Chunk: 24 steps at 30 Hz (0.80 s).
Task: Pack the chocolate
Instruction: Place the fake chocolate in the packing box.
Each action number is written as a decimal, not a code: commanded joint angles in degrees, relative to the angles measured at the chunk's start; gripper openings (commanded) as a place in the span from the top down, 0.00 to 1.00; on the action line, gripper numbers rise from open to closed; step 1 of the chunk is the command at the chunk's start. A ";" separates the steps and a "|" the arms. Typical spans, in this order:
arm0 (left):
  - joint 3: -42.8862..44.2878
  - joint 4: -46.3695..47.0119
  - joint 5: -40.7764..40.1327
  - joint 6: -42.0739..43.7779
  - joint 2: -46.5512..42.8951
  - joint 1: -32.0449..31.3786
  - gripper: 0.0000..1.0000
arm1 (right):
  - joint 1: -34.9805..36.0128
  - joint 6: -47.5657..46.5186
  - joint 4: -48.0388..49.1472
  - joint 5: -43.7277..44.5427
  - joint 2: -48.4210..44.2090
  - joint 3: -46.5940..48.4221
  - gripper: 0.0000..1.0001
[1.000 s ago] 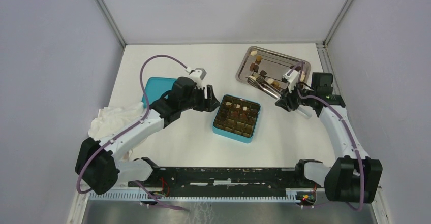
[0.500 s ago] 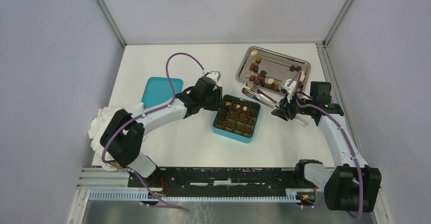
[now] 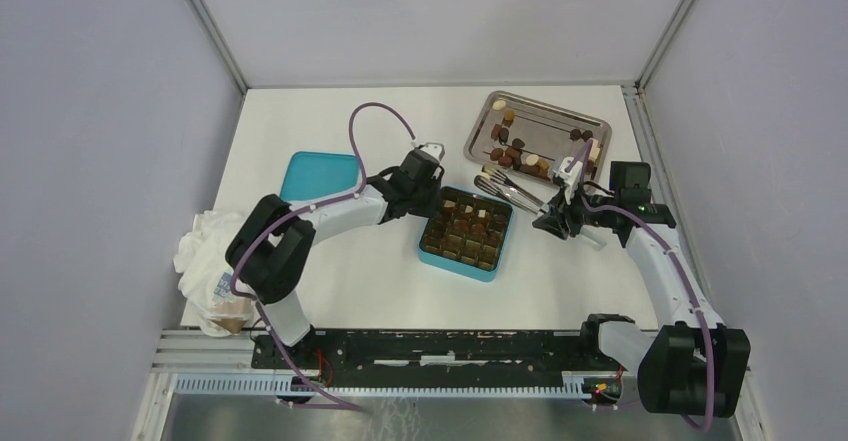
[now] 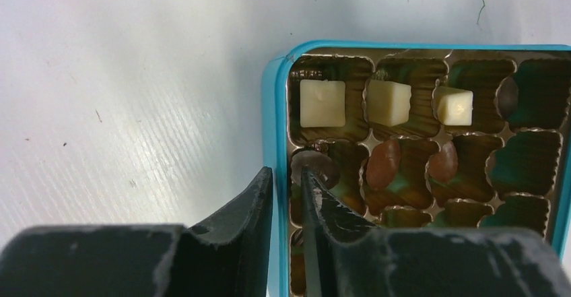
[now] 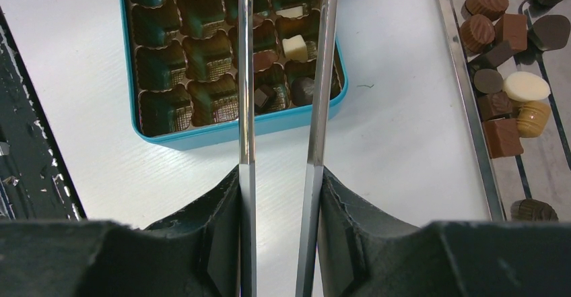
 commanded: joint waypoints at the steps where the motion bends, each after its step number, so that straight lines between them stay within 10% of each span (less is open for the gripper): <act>1: 2.96 -0.06 -1.92 3.43 1.69 -0.92 0.74 | -0.05 -1.23 0.84 -2.49 0.19 -0.09 1.00; 14: 2.44 1.07 -8.79 6.12 0.93 -3.42 0.98 | -0.05 -2.70 -0.29 -4.92 0.34 0.17 1.00; 24: -13.44 19.42 -20.28 17.42 -20.26 -7.32 0.98 | -1.14 -4.92 -5.05 -9.08 -1.10 6.91 1.00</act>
